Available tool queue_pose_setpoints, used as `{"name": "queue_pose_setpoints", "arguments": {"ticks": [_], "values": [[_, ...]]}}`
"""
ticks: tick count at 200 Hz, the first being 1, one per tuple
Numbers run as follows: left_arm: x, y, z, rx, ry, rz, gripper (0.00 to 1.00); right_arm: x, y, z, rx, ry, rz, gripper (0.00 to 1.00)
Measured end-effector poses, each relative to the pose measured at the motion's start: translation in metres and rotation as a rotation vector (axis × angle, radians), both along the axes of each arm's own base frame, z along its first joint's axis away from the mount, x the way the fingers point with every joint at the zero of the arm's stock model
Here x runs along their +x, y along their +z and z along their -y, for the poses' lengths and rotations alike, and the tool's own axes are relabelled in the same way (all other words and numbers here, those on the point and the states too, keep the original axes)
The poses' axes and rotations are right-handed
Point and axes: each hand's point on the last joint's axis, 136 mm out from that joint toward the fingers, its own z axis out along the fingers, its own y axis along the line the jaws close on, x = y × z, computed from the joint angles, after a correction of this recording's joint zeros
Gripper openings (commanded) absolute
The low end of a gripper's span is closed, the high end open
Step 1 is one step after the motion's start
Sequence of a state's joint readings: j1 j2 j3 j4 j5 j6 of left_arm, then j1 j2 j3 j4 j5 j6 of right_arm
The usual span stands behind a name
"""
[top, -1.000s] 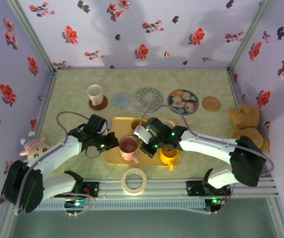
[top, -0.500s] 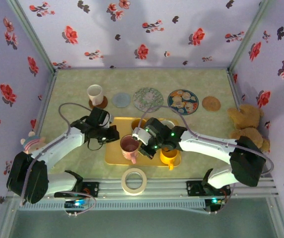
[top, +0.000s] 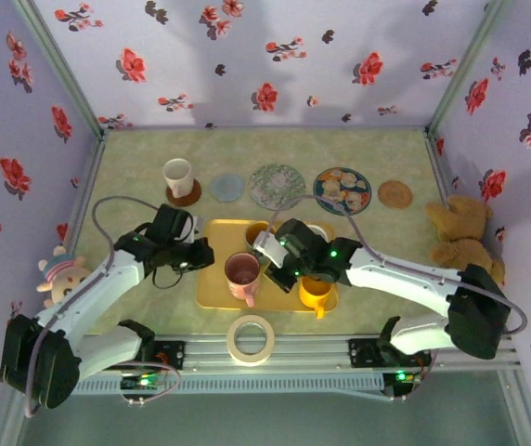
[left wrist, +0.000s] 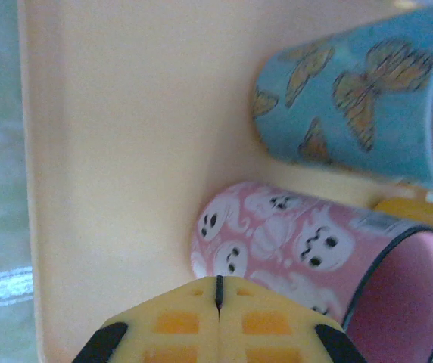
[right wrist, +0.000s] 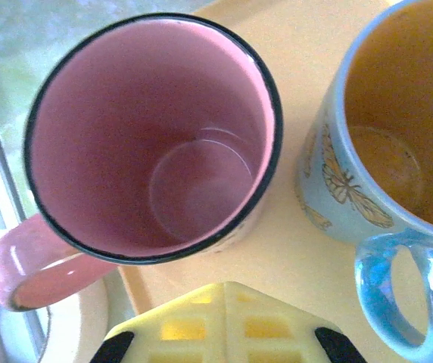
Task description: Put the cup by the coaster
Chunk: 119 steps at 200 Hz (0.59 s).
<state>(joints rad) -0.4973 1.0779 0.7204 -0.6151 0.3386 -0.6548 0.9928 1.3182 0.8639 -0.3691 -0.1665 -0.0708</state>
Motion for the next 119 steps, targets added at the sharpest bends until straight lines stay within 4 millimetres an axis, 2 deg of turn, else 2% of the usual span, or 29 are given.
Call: {"name": "queue_pose_setpoints", "arguments": {"ticks": [25, 47, 74, 119], "values": [[-0.017, -0.016, -0.003, 0.002, -0.016, -0.057, 0.0, 0.005, -0.007, 0.001, -0.023, -0.018, 0.004, 0.0], [-0.025, -0.019, -0.001, -0.013, -0.035, -0.073, 0.0, 0.008, -0.019, 0.003, -0.059, -0.027, -0.008, 0.0], [-0.026, -0.017, 0.004, -0.031, -0.054, -0.068, 0.0, 0.008, -0.029, 0.003, -0.083, -0.026, -0.023, 0.0], [-0.023, -0.022, 0.011, -0.036, -0.072, -0.091, 0.0, 0.009, -0.024, -0.002, -0.064, -0.02, -0.021, 0.0]]}}
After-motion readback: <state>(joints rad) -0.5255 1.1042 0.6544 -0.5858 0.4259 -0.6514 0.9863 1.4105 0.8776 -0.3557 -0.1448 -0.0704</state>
